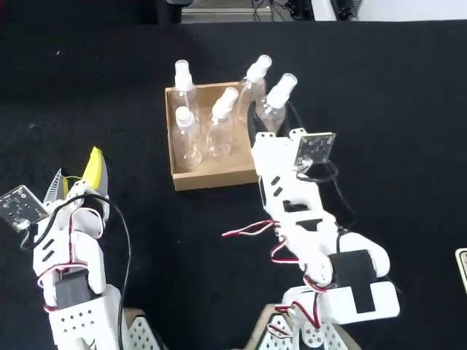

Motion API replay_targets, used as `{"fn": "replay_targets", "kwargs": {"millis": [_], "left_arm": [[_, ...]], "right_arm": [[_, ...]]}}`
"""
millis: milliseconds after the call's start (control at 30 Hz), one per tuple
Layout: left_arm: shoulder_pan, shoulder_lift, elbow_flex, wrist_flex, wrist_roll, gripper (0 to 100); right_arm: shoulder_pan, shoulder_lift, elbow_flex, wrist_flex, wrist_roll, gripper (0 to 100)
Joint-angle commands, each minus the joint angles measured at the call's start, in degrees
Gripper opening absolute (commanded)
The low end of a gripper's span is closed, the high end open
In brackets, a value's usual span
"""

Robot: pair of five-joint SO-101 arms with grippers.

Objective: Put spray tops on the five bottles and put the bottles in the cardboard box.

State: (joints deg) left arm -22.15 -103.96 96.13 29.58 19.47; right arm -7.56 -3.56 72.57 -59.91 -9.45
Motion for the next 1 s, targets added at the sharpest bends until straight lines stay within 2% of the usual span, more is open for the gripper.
{"fn": "replay_targets", "kwargs": {"millis": [0,233,400,700,967], "left_arm": [[0.4,-0.6,1.3,0.0,0.4,27],[0.4,-0.6,1.3,0.0,0.4,27],[0.4,-0.6,1.3,0.0,0.4,27],[0.4,-0.6,1.2,0.0,0.4,27],[0.4,-0.6,1.2,0.0,0.4,27]], "right_arm": [[-1.0,-0.5,-0.1,-1.4,-0.4,1.1],[-1.3,-0.5,1.2,-1.8,-0.2,1.1],[-2.2,-0.5,1.3,-1.8,4.2,1.1],[-2.3,3.6,0.7,-1.9,4.5,1.1],[-2.3,10.9,0.0,-11.8,4.5,1.1]]}}
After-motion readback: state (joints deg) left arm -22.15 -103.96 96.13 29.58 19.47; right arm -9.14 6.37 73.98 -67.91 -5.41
